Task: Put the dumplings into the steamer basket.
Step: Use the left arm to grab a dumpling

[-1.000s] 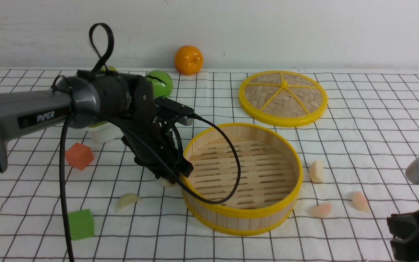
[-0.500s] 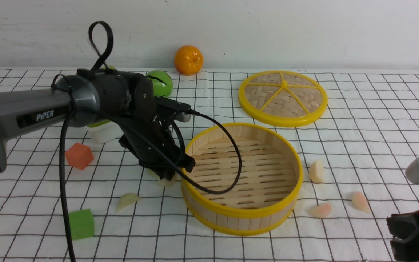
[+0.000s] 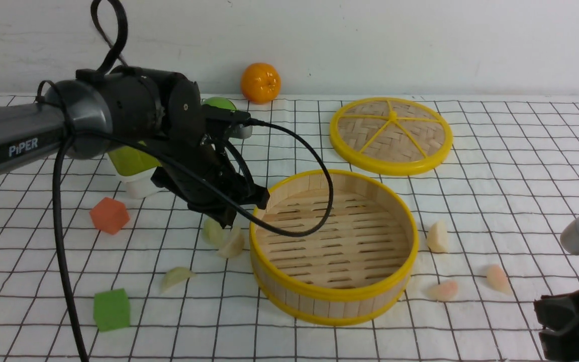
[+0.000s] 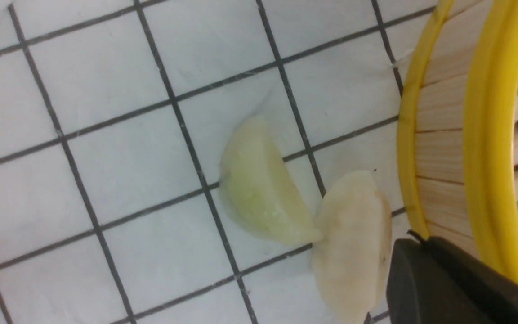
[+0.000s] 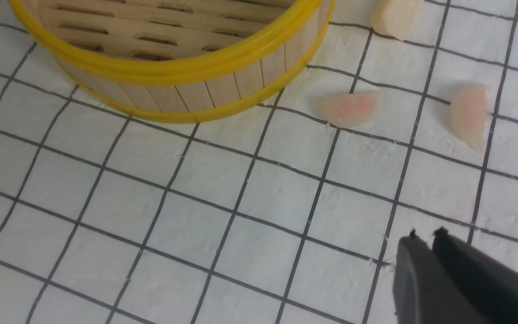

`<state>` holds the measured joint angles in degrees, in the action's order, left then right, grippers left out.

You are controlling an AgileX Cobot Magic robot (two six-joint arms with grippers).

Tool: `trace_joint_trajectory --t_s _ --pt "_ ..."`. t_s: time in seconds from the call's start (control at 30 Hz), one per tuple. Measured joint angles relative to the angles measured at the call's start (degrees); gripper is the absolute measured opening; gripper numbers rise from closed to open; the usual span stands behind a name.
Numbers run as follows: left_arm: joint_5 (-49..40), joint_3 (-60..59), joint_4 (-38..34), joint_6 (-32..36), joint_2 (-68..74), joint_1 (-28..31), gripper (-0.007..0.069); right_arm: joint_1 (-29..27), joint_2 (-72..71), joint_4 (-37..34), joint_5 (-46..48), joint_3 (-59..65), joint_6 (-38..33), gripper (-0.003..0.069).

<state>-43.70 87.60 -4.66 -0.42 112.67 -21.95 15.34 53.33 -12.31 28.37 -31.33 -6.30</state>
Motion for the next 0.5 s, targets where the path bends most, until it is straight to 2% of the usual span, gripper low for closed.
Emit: trace_joint_trajectory --t_s 0.1,0.13,0.27,0.3,0.37,0.5 --pt "1.8 0.0 0.7 -0.9 0.4 0.0 0.0025 0.0 0.0 0.0 0.0 0.0 0.0 0.0048" --pt "3.3 -0.1 1.8 -5.0 0.7 0.1 0.0073 0.0 0.0 0.0 0.0 0.0 0.0 0.0049" --pt "4.2 -0.1 4.7 -13.9 0.7 0.7 0.0176 0.0 0.0 0.0 0.0 0.0 0.0 0.0051" --pt "4.1 -0.1 6.7 -18.5 0.8 1.0 0.0232 0.0 0.0 0.0 0.0 0.0 0.0 0.0051" --pt "4.0 -0.1 9.3 -22.9 1.4 1.2 0.0288 0.0 0.0 0.0 0.0 0.0 0.0 0.0051" --pt "4.2 -0.1 10.9 -25.8 3.5 1.3 0.0328 0.0 0.0 0.1 0.0 -0.1 0.0 0.0054"
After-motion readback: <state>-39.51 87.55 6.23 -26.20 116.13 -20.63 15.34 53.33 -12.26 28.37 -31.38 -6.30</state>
